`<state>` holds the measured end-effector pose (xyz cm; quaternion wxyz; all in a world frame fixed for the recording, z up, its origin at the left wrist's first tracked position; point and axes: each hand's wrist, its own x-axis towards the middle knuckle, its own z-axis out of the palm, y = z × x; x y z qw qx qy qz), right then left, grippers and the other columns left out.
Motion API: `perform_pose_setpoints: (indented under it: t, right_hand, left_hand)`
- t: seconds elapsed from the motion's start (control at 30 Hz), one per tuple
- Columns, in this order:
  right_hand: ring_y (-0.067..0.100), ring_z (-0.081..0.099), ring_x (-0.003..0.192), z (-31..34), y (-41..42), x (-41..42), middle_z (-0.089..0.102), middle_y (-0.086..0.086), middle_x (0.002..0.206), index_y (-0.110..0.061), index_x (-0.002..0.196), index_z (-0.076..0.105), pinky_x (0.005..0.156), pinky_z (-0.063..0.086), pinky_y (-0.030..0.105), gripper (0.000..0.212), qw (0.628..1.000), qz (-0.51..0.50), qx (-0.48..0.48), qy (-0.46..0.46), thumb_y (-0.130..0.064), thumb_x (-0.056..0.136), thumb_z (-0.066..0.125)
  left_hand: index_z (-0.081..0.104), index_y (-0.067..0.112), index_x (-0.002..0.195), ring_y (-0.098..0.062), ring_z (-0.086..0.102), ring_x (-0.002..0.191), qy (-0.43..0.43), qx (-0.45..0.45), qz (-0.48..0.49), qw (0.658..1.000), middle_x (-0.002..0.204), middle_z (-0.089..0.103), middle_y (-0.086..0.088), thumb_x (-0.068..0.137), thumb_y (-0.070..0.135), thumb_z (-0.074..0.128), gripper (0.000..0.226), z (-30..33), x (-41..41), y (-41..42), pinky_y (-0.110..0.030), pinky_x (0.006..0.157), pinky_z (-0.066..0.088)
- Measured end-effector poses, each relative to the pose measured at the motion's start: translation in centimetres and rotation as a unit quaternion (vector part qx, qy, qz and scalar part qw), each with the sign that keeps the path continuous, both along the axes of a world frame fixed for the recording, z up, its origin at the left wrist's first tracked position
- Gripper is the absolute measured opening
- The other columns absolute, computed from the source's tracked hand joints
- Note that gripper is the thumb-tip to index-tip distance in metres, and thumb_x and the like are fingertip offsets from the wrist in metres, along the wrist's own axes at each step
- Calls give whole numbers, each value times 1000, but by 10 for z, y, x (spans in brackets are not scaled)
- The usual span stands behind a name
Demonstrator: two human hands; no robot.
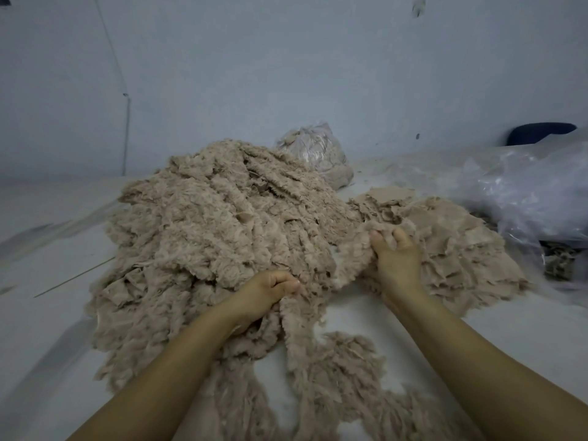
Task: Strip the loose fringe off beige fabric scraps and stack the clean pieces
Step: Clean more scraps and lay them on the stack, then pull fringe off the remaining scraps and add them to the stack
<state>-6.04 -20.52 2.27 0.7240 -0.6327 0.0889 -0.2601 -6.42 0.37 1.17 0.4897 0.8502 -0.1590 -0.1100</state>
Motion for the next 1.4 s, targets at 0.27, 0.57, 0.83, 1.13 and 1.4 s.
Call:
perform_pose_setpoints:
  t: [0.27, 0.57, 0.83, 1.13, 1.4]
  right_hand:
    - [22, 48, 123, 7, -6, -2, 48, 2, 134, -24, 137, 39, 101, 43, 43, 60, 936, 5, -338, 97, -38, 86, 67]
    - [14, 61, 65, -35, 27, -17, 66, -1, 65, -14, 78, 66, 63, 51, 26, 11, 973, 176, -96, 117, -5, 84, 70]
    - [5, 58, 51, -38, -9, -30, 67, 1, 59, -4, 75, 65, 52, 45, 17, 14, 942, 253, -128, 178, 5, 85, 62]
    - [9, 65, 63, -34, -13, -40, 63, -5, 54, -8, 69, 63, 79, 54, 33, 22, 878, 381, -223, 185, 8, 84, 64]
    - [5, 64, 91, -25, 38, -34, 65, -8, 99, -35, 105, 59, 79, 53, 22, 48, 893, 374, -207, 141, -45, 65, 82]
  left_hand:
    - [64, 15, 81, 1, 53, 48, -23, 23, -20, 999, 76, 68, 0, 91, 14, 62, 9, 14, 7, -5, -15, 50, 44]
    - [46, 33, 130, 2, 44, 119, -83, 233, -126, 961, 134, 44, 16, 66, 38, 84, 74, 16, 5, 14, -18, 98, 40]
    - [59, 22, 67, -5, 54, 52, -12, 31, -21, 999, 58, 58, 12, 92, 29, 59, 26, 19, 5, 41, -19, 56, 47]
    - [65, 18, 104, -14, 59, 96, -39, -85, 223, 970, 106, 63, 5, 98, 31, 47, 23, 12, 28, 42, -24, 81, 46]
    - [59, 17, 76, 6, 52, 57, -116, -79, 122, 983, 64, 56, 15, 98, 22, 47, 26, 8, 11, 10, -6, 53, 40]
